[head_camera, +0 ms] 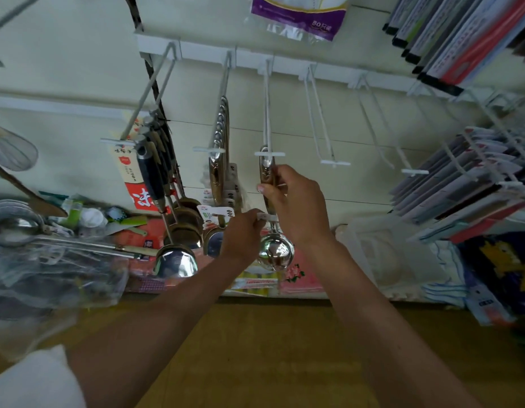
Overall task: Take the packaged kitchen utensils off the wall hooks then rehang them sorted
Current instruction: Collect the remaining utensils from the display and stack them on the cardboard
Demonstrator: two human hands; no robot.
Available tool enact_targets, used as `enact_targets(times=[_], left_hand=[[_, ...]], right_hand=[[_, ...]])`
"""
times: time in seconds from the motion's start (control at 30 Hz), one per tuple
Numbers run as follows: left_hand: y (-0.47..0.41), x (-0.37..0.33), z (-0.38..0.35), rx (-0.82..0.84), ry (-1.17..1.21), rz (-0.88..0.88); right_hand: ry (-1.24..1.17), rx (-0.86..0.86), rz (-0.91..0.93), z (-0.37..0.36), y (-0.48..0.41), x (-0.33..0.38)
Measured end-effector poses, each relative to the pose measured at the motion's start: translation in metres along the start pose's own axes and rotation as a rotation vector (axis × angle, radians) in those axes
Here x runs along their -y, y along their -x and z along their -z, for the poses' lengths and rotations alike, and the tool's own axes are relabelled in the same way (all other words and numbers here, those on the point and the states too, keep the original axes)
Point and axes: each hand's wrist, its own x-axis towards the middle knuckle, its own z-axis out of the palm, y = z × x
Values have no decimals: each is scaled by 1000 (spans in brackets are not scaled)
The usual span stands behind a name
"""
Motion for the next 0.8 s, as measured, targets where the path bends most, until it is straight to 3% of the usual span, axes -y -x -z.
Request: enact_targets(times=[0.27, 0.43, 0.63, 0.8], left_hand=[[66, 19, 14, 117, 72, 14], [115, 49, 65, 119, 96, 21], [170, 96, 185, 54, 99, 143], [235, 150, 322, -95, 191, 318]], right_hand=[[27, 89, -111, -1, 51, 25], [27, 175, -58, -36, 80, 66], [73, 342, 116, -109, 96, 177], [32, 534, 323, -188, 111, 313]])
